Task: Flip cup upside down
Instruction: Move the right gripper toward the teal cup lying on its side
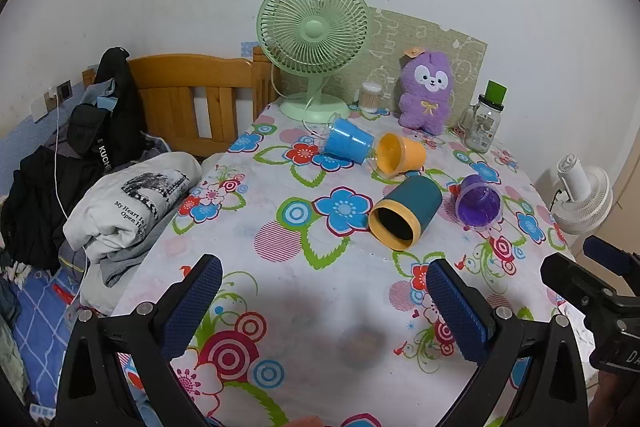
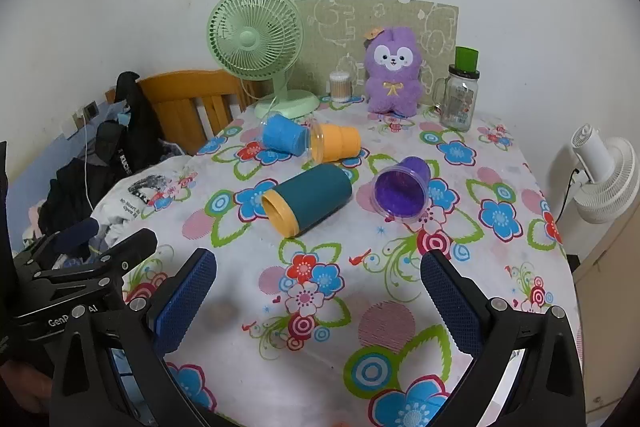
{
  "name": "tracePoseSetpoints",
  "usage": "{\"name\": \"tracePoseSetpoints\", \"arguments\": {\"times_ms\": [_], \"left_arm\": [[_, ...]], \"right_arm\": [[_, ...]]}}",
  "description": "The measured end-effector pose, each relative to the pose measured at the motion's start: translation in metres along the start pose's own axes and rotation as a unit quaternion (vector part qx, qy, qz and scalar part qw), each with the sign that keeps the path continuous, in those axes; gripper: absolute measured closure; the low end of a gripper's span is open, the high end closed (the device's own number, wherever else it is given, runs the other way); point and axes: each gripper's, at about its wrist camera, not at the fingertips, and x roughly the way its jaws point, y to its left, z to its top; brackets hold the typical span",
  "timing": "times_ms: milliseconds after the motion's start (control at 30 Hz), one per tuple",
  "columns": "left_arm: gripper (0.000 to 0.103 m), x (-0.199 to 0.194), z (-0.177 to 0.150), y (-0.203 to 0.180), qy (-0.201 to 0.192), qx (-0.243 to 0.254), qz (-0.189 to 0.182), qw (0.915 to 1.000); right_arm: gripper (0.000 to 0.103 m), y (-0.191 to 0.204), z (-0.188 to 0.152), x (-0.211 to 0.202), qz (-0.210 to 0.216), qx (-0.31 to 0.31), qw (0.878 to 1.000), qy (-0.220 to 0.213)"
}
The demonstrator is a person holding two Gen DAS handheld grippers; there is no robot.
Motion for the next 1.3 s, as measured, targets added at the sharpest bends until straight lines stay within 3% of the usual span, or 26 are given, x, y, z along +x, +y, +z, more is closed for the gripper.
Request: {"name": "tracePoseSetpoints", "arguments": {"times_ms": [867,1300], "left_arm": [[0.0,0.004,-0.002,-0.001,0.003,-0.001,0.001,1.0],[0.0,0.018,-0.02,0.004,0.025,-0.005,0.001,0.9997]], "right_arm": [[0.0,0.004,-0.005,0.008,-0.001,0.0,1.0,0.015],[0.0,0.006,-0.006,0.037,0.002,0.014,0.998,0.056]]}}
